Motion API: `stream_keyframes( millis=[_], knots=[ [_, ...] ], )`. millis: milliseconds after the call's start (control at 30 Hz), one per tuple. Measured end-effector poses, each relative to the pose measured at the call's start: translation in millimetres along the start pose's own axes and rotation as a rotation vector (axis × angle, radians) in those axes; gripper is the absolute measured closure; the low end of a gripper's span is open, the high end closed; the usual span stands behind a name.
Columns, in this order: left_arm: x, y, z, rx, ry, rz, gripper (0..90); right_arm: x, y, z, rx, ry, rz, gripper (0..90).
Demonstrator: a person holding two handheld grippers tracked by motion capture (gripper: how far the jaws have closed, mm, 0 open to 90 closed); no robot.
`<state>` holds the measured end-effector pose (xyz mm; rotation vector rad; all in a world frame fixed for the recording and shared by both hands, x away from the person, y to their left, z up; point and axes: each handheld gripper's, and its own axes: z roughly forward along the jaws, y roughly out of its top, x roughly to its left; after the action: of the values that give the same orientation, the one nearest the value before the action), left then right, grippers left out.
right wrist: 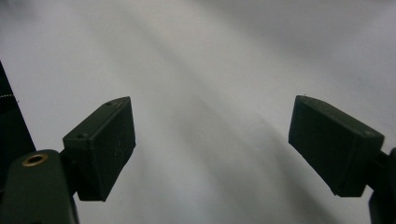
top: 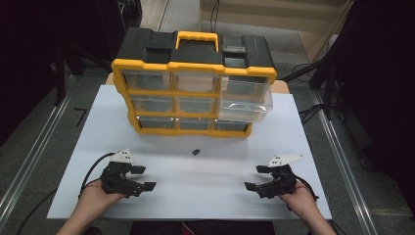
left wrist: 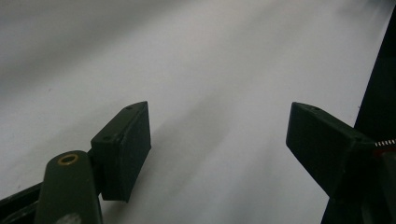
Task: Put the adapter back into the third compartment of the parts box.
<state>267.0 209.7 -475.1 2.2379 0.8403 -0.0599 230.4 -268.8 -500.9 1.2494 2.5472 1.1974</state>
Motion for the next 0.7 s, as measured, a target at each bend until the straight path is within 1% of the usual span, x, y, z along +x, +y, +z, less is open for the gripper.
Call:
stream_keyframes(
  millis=[167, 267, 467, 700],
  knots=[
    [0.3, -0.2, -0.3, -0.002, 0.001, -0.002, 23.4, 0.3, -0.1, -0.3, -0.003, -0.001, 0.003, 13.0],
    [0.5, -0.3, -0.6, -0.004, 0.0, -0.004, 23.4, 0.7, 0.0, 0.1, -0.006, -0.001, -0.005, 13.0],
    [0.4, -0.6, -1.5, -0.006, 0.002, -0.006, 23.4, 1.2, 0.0, 0.1, -0.011, -0.004, -0.006, 13.0],
    [0.2, -0.6, -1.4, -0.008, 0.002, -0.003, 23.3, 1.3, -0.3, 0.4, -0.007, -0.005, -0.009, 13.0]
  ],
)
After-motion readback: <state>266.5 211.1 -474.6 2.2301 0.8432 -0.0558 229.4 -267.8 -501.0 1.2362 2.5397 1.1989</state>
